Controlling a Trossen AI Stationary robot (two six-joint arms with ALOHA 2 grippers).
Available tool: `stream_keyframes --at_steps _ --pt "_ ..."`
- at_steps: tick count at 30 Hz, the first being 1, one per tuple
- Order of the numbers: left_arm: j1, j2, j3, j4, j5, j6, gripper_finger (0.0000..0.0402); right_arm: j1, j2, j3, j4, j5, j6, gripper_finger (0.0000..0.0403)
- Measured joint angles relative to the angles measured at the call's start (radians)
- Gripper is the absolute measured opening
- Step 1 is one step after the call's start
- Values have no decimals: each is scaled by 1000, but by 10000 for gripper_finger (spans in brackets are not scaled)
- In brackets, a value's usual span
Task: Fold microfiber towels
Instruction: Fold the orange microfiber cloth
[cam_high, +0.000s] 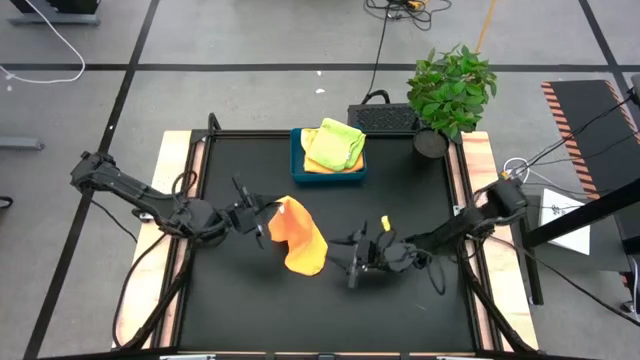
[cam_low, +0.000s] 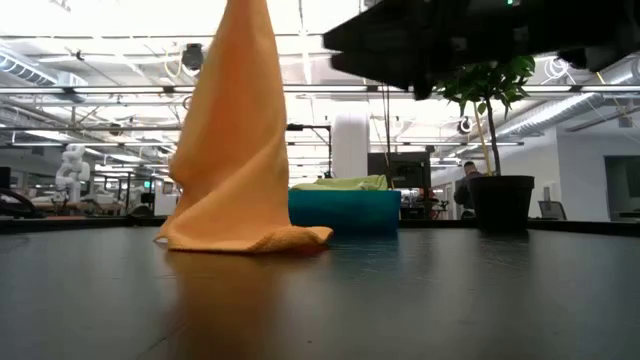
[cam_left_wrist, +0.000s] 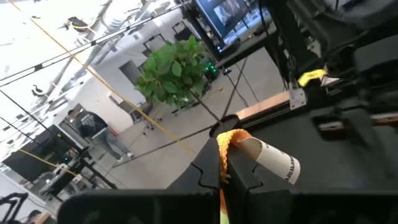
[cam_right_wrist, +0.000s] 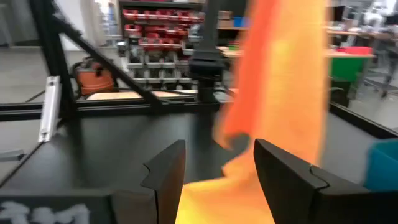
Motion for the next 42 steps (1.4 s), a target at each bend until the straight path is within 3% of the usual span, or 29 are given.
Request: stream_keyframes --at_steps 5,13,21,27,30,36,42 --pt "22 21 0 0 1 22 3 1 138 136 30 -16 -64 183" --pt "34 19 0 0 1 -15 3 -17 303 332 -3 144 -161 183" --pt "34 19 0 8 1 -3 3 -116 367 361 -84 139 -42 183" --pt "32 19 0 18 1 -1 3 -209 386 360 -108 4 107 183" --pt "32 19 0 18 1 -1 2 -218 386 360 -99 -1 94 183" --pt "32 19 0 18 1 3 3 -214 383 360 -39 -146 64 182" --pt "32 19 0 18 1 2 4 -195 383 360 -49 -160 46 136"
